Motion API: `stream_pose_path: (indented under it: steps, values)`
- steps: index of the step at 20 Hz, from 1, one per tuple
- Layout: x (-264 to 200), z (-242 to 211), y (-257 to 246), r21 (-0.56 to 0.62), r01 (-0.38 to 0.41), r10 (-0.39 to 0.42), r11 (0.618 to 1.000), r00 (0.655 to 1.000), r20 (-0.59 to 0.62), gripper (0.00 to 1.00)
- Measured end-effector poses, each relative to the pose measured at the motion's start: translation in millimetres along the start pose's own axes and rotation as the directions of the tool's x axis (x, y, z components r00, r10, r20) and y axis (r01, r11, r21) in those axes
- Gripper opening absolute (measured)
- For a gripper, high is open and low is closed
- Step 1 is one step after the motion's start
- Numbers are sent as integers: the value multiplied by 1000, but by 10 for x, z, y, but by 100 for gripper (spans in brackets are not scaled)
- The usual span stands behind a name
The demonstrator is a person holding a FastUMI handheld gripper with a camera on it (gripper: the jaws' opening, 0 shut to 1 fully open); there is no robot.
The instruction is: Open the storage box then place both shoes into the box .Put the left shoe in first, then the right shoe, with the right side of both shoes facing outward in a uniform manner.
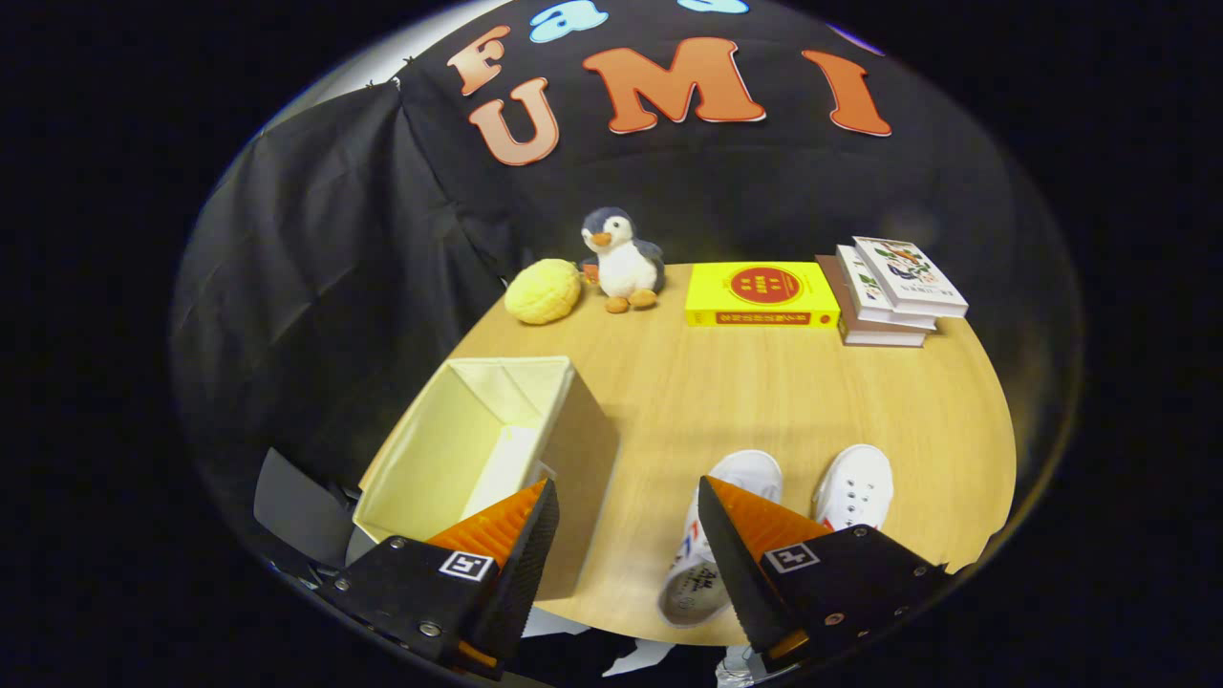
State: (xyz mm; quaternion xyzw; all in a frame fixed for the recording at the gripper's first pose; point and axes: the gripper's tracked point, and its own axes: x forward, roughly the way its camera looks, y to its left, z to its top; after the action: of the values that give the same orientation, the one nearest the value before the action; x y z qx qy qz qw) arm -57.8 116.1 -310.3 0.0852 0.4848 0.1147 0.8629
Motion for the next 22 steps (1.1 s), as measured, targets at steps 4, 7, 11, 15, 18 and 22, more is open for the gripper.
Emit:
stream_pose_path:
  steps: [4,7,11,15,18,22]
  values:
    - [68,-476,-396,-23,94,-95,995,990,-107,79]
    - [131,-834,-569,-52,130,-137,990,974,-179,71]
    - [326,-1086,-662,-80,147,-162,986,960,-227,56]
    - [579,-1122,-858,-122,223,-245,967,945,-217,41]
    - [747,-1081,-884,-85,237,-249,968,952,-181,32]
    - [881,-1084,-872,-46,230,-235,972,958,-167,29]
